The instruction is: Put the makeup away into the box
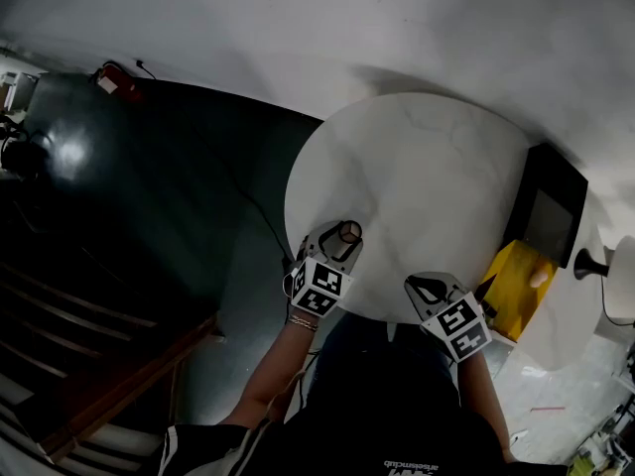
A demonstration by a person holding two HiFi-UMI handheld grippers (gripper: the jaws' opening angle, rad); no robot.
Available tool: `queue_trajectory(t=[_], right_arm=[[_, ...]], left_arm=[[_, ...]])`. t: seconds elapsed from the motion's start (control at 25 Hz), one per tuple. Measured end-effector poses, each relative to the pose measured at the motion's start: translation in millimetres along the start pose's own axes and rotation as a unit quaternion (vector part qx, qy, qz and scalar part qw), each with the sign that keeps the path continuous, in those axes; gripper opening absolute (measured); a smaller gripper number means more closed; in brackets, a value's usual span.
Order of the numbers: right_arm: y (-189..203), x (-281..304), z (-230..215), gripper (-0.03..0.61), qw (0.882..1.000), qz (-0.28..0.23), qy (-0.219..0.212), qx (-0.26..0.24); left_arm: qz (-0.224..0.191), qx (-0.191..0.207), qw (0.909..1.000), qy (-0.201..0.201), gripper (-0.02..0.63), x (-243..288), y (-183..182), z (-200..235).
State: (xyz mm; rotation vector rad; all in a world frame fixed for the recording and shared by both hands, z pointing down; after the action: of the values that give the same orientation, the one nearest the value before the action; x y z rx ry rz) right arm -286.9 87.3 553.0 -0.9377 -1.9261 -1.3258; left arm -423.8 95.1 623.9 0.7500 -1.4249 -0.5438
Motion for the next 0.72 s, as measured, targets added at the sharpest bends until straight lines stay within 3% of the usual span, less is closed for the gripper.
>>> queue_trajectory(t=[0.32,0.72], right_arm=[[1,-7,6,0.031,1.0,-0.017,0.009,-0.001],[16,-42,-4,0.031,0.998,-0.059,0.021,0.006]], left_arm=[[-0.028,-0.026,0.9992,0.008,0.227,-18,-14,-7],[-0.061,-0.016,0.998,0.003,0.227,-29,-50,-35]])
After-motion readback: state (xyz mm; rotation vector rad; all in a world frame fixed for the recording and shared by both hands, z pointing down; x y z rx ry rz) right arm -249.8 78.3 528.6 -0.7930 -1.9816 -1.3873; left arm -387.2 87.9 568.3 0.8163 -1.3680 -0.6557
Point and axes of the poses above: the fingertips, and each gripper's own axes: x forward along the fingers, z to its left, y out of its underside, the point moved 1 cm from there along -x, backward along the fingers, and after that the axes turned 6 degrees about x, right-handed, at the moved point
